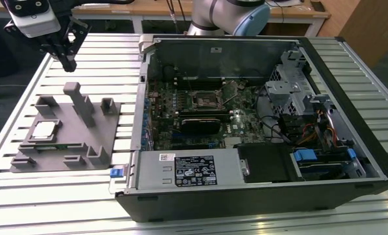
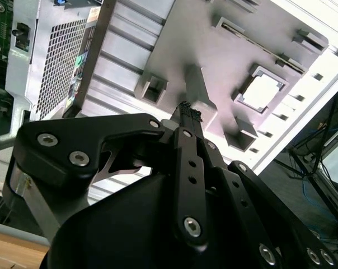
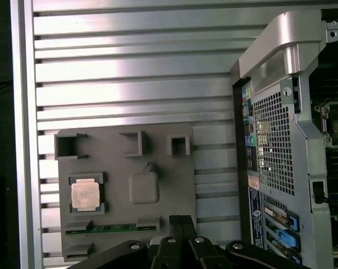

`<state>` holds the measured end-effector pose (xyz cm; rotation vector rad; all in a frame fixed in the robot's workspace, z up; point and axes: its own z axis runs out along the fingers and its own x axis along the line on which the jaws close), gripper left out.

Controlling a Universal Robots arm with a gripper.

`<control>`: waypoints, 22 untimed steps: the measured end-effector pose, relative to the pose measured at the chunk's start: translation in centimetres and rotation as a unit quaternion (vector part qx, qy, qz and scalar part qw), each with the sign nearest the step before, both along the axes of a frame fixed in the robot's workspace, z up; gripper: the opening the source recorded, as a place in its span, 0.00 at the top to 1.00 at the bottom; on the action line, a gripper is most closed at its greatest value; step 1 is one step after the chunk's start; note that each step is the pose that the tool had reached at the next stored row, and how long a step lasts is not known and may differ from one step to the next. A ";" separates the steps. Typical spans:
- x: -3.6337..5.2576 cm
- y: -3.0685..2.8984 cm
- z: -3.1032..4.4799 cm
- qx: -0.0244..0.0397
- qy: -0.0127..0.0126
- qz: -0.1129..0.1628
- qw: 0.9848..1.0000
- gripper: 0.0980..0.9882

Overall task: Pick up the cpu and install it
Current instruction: 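Reach for the cpu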

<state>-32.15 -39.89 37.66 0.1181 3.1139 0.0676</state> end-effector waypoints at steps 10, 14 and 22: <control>-1.00 0.00 -0.09 0.000 0.000 0.000 1.000 0.99; -1.38 0.00 -0.12 0.000 0.000 0.000 1.000 0.99; -2.15 0.00 -0.19 0.000 0.000 0.000 1.000 0.99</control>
